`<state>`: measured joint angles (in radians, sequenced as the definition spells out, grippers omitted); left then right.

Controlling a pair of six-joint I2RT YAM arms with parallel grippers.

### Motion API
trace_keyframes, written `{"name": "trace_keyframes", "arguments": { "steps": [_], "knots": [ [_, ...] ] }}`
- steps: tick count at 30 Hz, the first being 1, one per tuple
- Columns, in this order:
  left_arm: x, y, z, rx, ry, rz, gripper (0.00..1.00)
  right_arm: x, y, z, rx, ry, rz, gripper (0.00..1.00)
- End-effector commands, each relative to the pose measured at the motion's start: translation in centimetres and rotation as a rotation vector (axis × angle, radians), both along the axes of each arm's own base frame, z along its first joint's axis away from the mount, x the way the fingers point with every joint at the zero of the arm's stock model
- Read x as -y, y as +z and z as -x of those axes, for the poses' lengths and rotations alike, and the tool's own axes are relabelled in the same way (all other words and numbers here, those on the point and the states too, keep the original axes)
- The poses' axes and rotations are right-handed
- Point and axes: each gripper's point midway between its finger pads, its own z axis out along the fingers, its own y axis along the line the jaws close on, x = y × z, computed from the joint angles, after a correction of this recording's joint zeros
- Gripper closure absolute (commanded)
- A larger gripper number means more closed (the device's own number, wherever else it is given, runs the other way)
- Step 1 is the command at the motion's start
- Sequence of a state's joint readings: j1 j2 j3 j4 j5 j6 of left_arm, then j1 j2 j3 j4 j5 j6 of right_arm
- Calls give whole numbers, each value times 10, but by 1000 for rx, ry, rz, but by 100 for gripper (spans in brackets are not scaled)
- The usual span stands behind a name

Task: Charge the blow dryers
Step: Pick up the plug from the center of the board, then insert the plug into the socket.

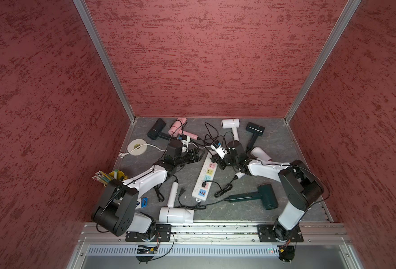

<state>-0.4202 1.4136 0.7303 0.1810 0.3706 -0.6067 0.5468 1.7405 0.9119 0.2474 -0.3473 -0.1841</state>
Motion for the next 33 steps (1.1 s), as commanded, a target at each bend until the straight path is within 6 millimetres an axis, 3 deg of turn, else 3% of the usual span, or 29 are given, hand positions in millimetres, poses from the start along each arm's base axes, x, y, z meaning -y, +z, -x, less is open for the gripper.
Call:
{"name": "trace_keyframes", "arguments": {
  "steps": [1, 6, 19, 33],
  "knots": [
    [-10, 9, -5, 39, 52, 8, 24, 0, 47, -21, 197, 2, -102, 100],
    [-12, 6, -7, 37, 59, 4, 24, 6, 45, -12, 290, 15, -139, 100],
    [-9, -1, -9, 22, 48, 4, 24, -4, 22, -15, 206, 56, -221, 100],
    [-8, -2, -9, 21, 46, 3, 24, -2, 0, -23, 183, 56, -208, 100]
  ]
}}
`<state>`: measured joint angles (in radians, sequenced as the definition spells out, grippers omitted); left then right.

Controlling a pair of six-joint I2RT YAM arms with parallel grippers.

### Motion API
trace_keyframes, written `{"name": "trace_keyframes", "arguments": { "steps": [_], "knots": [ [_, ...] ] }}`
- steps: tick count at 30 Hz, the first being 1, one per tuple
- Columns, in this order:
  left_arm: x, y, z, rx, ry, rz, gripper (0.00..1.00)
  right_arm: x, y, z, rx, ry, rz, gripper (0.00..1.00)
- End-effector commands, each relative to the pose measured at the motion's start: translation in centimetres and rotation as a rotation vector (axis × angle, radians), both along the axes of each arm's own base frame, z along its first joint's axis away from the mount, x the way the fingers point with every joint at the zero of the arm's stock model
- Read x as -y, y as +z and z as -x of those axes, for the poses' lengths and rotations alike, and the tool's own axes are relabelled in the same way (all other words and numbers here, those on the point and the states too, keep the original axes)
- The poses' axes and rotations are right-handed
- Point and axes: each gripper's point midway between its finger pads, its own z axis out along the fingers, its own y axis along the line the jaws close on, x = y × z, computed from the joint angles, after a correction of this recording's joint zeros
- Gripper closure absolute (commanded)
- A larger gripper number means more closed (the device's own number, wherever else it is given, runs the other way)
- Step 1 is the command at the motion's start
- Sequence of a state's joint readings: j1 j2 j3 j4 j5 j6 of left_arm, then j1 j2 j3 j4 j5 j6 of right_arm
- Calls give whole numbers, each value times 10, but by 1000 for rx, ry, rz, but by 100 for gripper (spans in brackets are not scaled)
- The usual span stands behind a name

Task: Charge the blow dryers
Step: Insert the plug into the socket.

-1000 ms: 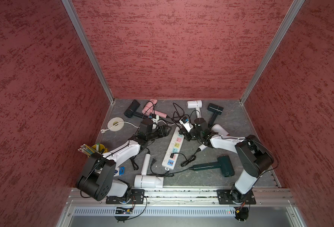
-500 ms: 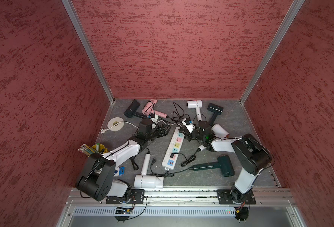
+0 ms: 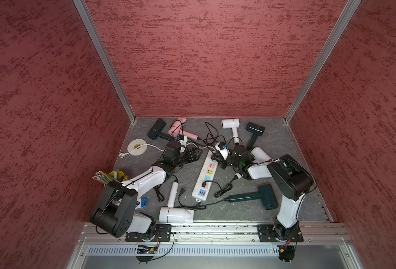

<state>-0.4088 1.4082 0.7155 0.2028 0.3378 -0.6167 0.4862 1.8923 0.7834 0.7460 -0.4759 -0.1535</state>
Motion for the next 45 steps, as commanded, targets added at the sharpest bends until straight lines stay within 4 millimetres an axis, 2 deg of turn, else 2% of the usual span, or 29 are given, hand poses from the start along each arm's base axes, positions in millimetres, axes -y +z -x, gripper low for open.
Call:
{"name": "trace_keyframes", "arguments": {
  "steps": [1, 11, 23, 31, 39, 45],
  "knots": [
    [0, -1, -3, 11, 1, 6, 24, -4, 13, -9, 44, 17, -33, 100],
    [0, -2, -4, 11, 2, 3, 24, -9, -2, 0, -2, 88, -20, 100],
    [1, -4, -5, 6, 1, 4, 24, -8, 1, 2, -11, 102, 2, 100],
    [1, -4, -4, 5, 0, 4, 24, -7, -15, 5, -80, 107, 2, 100],
    [1, -4, -5, 5, 1, 5, 24, 3, -37, 16, -161, 67, 41, 100],
    [1, -5, -5, 5, 0, 6, 24, 10, -51, 15, -208, 31, 85, 100]
  ]
}}
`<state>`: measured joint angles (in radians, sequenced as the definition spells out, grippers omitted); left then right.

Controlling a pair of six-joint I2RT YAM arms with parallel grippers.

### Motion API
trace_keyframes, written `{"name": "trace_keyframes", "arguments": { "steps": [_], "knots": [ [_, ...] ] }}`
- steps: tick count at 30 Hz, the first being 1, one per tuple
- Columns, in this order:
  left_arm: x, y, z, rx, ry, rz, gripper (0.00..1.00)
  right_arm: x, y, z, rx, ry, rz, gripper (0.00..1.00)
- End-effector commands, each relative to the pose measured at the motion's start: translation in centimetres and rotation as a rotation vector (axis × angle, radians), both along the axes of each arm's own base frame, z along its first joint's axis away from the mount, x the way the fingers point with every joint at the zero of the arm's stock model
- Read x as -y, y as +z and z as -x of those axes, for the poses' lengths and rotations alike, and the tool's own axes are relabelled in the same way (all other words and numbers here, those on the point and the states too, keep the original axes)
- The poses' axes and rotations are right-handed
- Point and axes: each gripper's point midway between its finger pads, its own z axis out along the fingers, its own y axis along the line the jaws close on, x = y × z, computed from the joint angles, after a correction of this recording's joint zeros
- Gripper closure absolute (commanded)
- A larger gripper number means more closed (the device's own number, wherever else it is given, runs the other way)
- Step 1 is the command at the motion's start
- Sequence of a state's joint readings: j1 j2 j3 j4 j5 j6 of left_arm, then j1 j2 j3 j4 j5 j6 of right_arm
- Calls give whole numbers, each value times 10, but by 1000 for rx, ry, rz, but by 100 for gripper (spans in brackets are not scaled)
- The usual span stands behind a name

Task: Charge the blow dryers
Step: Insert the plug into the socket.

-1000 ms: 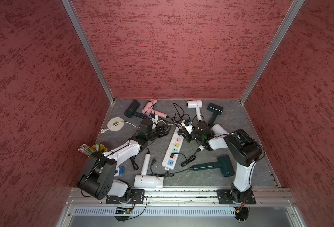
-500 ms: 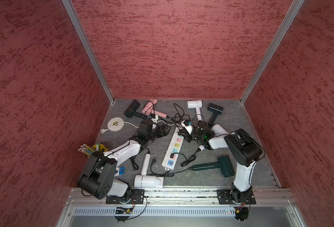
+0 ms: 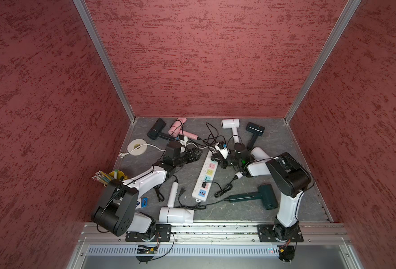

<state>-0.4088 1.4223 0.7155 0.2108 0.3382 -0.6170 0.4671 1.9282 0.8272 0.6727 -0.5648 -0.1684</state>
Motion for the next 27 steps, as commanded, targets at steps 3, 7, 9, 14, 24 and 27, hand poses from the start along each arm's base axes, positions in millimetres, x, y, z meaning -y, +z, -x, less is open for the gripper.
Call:
{"name": "trace_keyframes", "arguments": {
  "steps": [3, 7, 9, 14, 24, 27],
  "knots": [
    [1, -1, -3, 9, -1, 11, 24, 16, -48, 12, -164, -48, 110, 100],
    [1, 0, -3, 12, 0, 12, 24, 19, -62, 11, -199, -65, 141, 100],
    [1, 1, -2, 13, -2, 12, 24, 21, -68, 11, -216, -71, 159, 100],
    [1, 1, -2, 14, -4, 14, 24, 23, -72, 8, -223, -83, 195, 100],
    [1, 1, -2, 15, 0, 10, 24, 37, -82, 18, -286, -160, 196, 100],
    [1, 2, -2, 17, 0, 11, 24, 39, -80, 19, -321, -175, 180, 100]
  ]
}}
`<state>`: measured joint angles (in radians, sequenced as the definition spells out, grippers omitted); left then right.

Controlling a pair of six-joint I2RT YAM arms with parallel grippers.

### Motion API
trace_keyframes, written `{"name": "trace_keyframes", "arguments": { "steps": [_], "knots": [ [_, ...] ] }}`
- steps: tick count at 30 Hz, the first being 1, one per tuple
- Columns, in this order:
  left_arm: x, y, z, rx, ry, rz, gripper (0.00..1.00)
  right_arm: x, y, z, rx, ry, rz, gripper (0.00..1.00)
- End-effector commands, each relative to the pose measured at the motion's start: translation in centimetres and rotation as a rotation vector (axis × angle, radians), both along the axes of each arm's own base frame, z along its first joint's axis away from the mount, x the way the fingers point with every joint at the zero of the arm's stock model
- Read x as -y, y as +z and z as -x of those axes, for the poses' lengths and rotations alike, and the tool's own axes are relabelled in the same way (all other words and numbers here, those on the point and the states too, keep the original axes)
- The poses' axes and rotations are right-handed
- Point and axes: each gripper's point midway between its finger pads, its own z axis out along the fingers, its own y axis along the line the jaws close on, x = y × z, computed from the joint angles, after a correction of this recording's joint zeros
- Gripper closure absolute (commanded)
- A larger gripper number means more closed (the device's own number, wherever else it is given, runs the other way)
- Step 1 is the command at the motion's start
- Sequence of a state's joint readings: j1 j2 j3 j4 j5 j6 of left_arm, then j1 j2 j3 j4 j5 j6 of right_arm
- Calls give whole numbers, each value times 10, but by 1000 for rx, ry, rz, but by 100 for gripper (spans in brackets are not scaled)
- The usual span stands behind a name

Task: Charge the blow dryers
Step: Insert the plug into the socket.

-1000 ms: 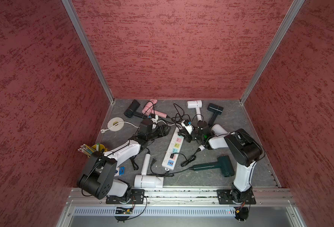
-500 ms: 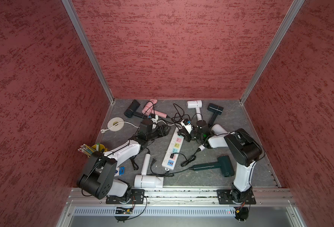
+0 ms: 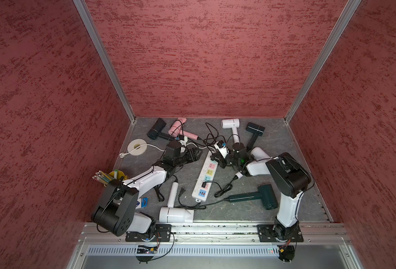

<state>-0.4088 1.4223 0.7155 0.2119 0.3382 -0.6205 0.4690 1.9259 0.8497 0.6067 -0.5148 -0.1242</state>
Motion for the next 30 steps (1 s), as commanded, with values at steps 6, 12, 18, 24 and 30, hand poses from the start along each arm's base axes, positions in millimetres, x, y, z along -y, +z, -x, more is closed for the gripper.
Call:
{"name": "trace_keyframes", "arguments": {
  "steps": [6, 12, 18, 24, 30],
  "knots": [
    [0, 3, -1, 21, 0, 9, 24, 36, -73, 31, -293, -115, 141, 100],
    [0, 5, -1, 23, -1, 12, 24, 30, -85, 30, -322, -94, 203, 100],
    [-1, 7, -1, 31, 2, 11, 24, 35, -97, 45, -329, -99, 252, 100],
    [-1, 7, 0, 30, 0, 11, 24, 42, -101, 61, -383, -138, 209, 100],
    [1, 3, -1, 24, -2, 9, 24, 48, -97, 55, -361, -231, 263, 100]
  ]
}}
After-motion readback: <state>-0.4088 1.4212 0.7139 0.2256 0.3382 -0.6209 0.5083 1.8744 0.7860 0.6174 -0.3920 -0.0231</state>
